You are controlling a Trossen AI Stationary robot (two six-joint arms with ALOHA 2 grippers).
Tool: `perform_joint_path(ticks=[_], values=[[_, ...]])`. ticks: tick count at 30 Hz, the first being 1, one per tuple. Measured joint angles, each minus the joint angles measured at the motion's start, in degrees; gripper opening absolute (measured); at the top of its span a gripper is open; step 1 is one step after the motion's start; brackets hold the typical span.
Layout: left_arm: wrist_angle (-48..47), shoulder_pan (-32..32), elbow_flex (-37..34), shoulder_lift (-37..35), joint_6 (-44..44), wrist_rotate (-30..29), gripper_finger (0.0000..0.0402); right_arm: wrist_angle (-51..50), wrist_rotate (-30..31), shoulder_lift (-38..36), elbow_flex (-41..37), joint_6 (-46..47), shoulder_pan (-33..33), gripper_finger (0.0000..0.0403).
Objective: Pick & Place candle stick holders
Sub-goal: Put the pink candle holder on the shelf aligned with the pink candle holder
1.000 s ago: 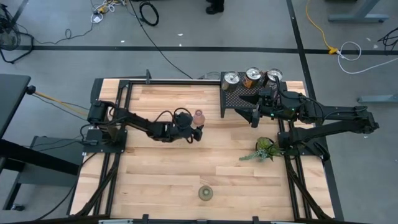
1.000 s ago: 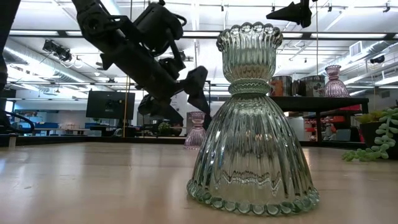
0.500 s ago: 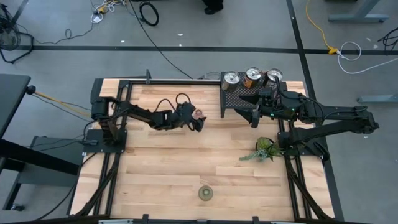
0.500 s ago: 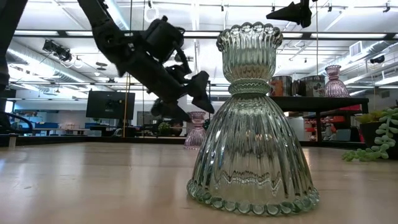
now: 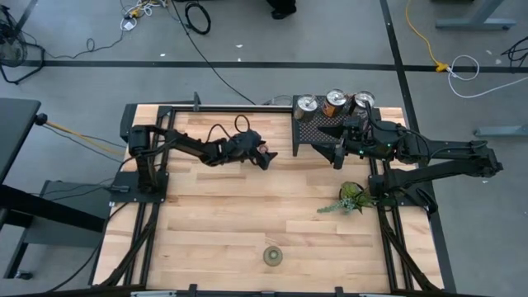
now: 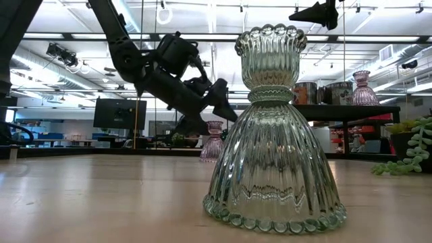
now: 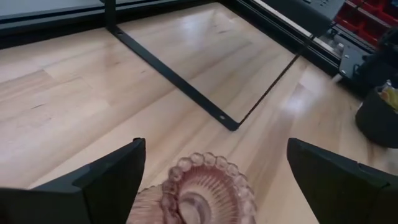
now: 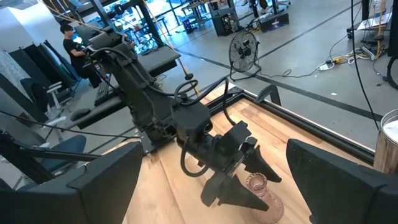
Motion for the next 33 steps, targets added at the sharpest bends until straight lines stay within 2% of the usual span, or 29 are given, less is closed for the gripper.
perform_joint_path(ticks=[5,17,19,25,30,33], values=[[0.02,0.03,0.0,0.0,-0.48,0.66,0.0344,0.0,0.0,-0.02,0.0,0.0,0.0,0.0396],[-0.17,0.18,0.0,-0.02,-1.42,2.17,0.0186,0.0,0.0,-0.01,0.0,0.0,0.0,0.0396],[-0.01,0.18,0.0,-0.19,-1.27,2.3,0.0169,0.0,0.0,-0.02,0.0,0.0,0.0,0.0396],[-0.02,0.18,0.09,-0.24,0.09,2.83,0.0167,-0.02,0.0,0.0,0.0,0.0,0.0,0.0396],[-1.84,0.31,-0.09,-0.03,1.18,5.71,0.0199,-0.02,0.0,-0.02,0.0,0.02,0.0,0.0396],[-1.31,0.34,-0.04,-0.02,1.44,6.22,0.019,-0.02,0.0,-0.01,0.0,0.0,0.0,0.0396]])
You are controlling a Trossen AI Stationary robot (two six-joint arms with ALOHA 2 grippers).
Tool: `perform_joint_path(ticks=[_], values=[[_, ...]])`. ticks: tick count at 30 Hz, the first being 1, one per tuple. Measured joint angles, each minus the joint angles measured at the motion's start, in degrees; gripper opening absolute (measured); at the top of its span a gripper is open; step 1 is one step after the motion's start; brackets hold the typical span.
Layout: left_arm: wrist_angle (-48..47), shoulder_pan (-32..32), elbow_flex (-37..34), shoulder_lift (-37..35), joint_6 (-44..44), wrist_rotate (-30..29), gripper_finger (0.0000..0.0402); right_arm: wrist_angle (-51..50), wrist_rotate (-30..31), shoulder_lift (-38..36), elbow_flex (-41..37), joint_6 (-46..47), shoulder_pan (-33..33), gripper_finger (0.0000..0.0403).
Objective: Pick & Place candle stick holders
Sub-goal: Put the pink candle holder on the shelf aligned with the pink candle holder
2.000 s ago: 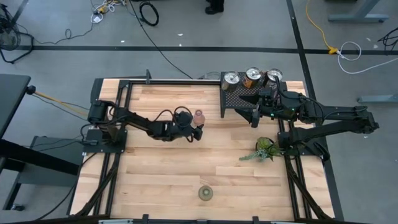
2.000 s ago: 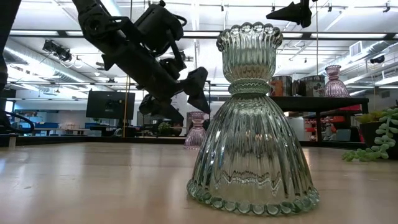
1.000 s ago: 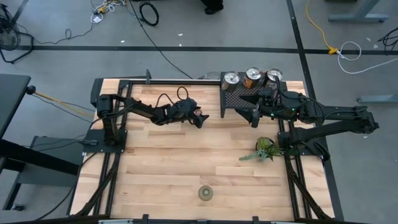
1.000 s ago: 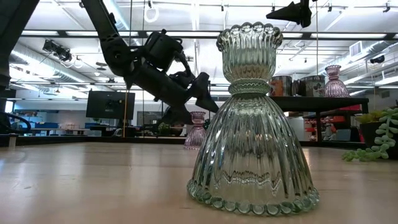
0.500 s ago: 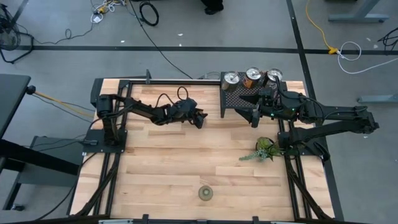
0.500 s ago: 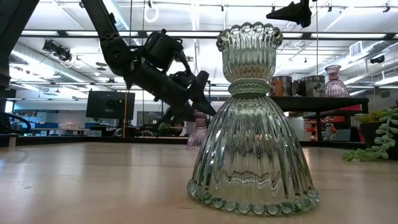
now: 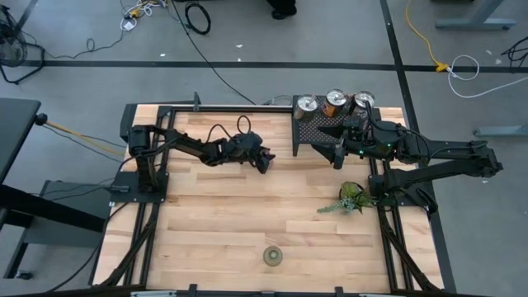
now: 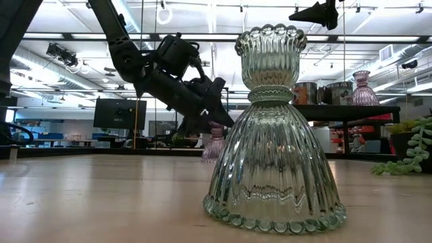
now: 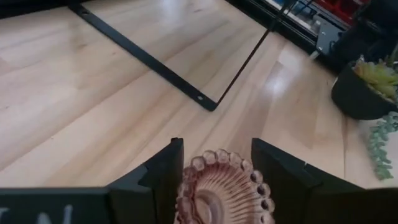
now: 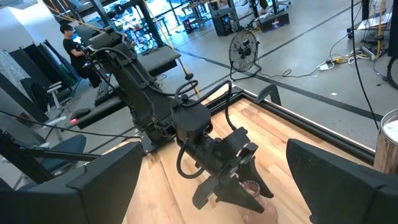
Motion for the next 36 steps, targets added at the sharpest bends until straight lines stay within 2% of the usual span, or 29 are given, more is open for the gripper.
perform_joint_path(ticks=[3,10,16,20,25,30,36], values=[[0.52,0.0,0.0,0.0,0.04,-0.04,0.017,-0.02,0.0,0.01,0.0,0.0,0.01,0.0396],[1.46,0.0,0.02,-0.02,0.04,0.58,0.0168,-0.02,0.0,-0.01,0.0,0.0,0.0,0.0396],[5.63,0.18,0.02,-0.98,0.06,5.43,0.0175,3.68,0.48,0.45,0.0,-0.04,0.02,0.0396],[5.95,0.28,0.24,-1.93,0.06,7.02,0.0165,7.94,-0.01,0.96,0.0,0.1,0.01,0.0396],[6.85,0.2,0.22,-5.53,0.36,9.72,0.0165,10.54,-0.53,2.11,0.0,0.99,0.02,0.0396],[8.71,0.15,0.24,-11.05,1.85,13.22,0.0177,10.93,-6.26,3.93,0.0,6.28,0.0,0.0396],[8.51,0.15,0.24,-18.96,4.32,15.47,0.0165,12.32,-18.03,8.02,0.0,9.49,0.01,0.0396]])
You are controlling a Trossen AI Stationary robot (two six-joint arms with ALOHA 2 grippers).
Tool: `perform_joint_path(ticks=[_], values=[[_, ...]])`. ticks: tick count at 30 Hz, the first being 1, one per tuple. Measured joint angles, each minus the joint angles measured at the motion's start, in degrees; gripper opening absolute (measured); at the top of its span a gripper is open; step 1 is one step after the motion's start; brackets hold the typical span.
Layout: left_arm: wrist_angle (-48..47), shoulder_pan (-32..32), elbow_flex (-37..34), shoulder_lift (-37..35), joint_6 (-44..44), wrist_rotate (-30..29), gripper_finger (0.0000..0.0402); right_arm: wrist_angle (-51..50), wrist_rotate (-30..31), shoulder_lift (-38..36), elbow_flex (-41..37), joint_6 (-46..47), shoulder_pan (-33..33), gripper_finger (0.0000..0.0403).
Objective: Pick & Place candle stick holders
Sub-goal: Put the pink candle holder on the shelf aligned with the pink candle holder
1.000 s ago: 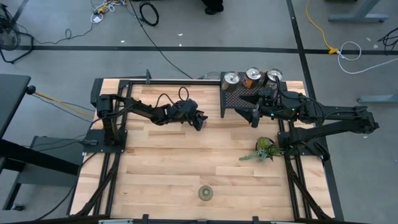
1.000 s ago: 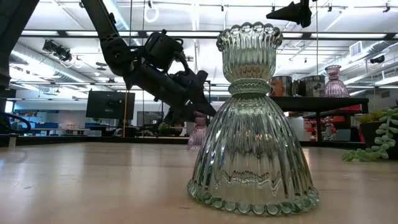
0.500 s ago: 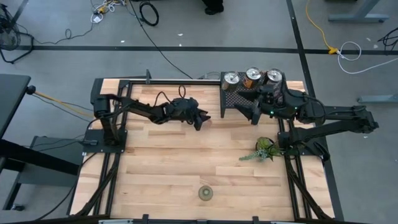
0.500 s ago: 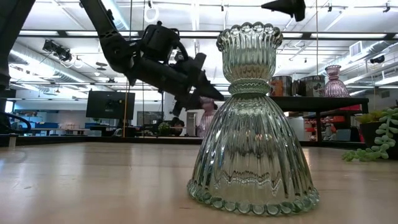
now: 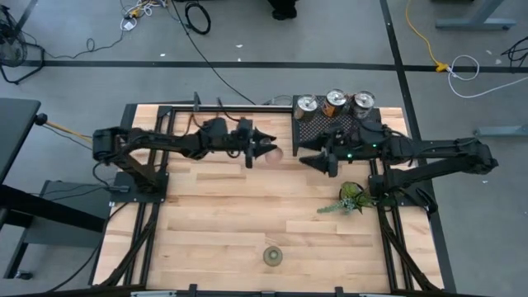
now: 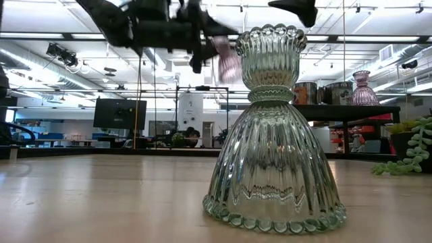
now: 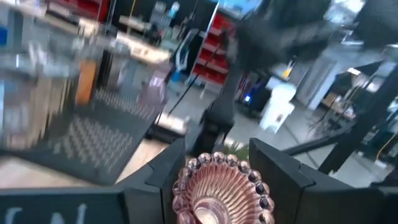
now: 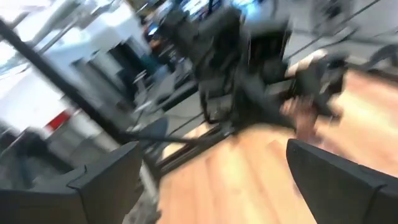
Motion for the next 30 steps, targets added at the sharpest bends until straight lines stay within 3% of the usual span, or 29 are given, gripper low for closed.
perform_joint_path(ticks=[5,12,18,25,30], values=[[-0.19,0.02,0.02,-5.61,0.51,-0.14,0.0166,2.17,-5.31,3.39,0.0,0.0,0.03,0.0396],[-0.71,-0.13,0.02,-9.19,0.0,4.83,0.0186,4.02,3.05,7.31,0.0,-2.03,-0.04,0.0396],[-1.65,-1.09,0.04,-9.22,-0.89,5.68,0.0128,4.52,7.12,11.4,0.02,-2.92,-0.26,0.0396],[-6.09,-0.94,0.04,-9.19,-0.8,4.72,0.0066,0.7,6.06,14.23,0.0,-3.01,-0.34,0.0396],[-20.47,-0.85,0.0,-9.99,1.73,4.35,0.0047,0.56,6.06,14.4,0.0,-3.04,-0.34,0.0396]])
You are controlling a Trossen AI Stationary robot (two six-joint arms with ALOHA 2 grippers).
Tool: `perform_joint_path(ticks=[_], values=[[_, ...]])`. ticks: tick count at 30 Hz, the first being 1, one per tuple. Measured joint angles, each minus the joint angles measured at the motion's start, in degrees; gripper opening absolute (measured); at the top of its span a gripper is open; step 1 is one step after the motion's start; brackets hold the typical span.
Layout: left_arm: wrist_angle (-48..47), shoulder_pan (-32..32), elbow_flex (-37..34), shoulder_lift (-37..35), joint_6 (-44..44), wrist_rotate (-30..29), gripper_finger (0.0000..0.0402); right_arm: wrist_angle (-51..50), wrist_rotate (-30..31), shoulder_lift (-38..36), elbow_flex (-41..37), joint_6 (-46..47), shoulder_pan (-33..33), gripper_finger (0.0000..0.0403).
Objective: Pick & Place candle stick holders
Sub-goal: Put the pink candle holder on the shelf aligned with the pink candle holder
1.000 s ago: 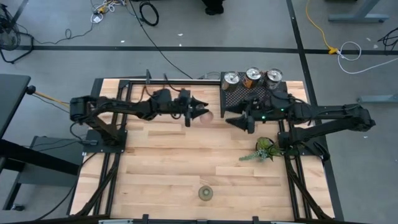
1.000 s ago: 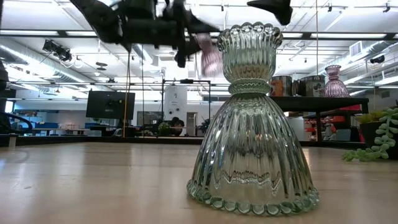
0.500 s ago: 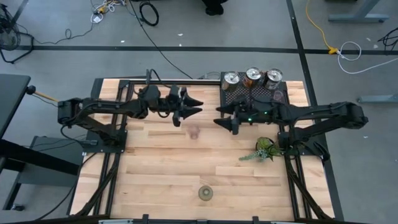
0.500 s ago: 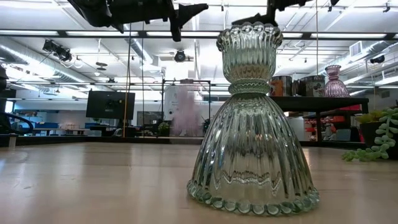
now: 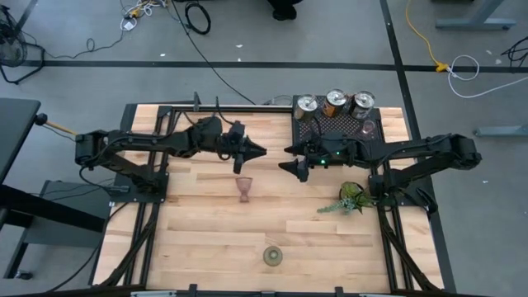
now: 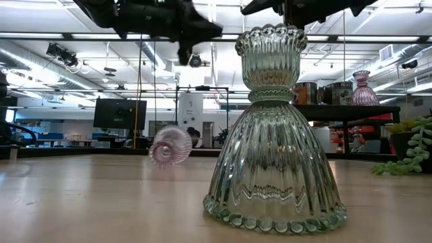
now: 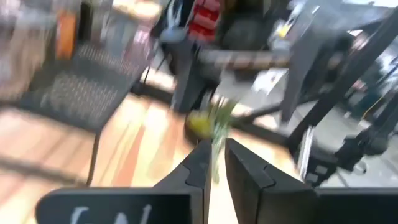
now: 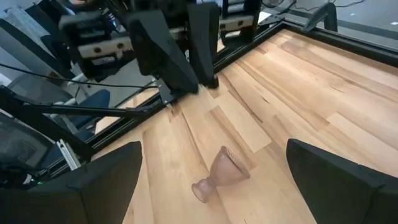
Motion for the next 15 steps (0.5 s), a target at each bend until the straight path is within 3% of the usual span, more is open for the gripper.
perform_joint_path(ticks=[4,9,15], values=[[-11.38,-0.02,0.03,-0.81,-0.02,-0.64,0.0044,-0.29,-1.16,0.0,0.0,0.0,0.0,0.0396],[-25.42,-0.85,-0.04,-3.46,-1.54,3.78,0.0043,-4.11,-2.6,0.0,0.0,0.0,0.02,0.0396],[-35.12,-4.23,0.02,-9.58,-3.5,7.74,0.0045,-6.07,-2.37,0.0,0.0,-1.06,-0.07,0.0396]])
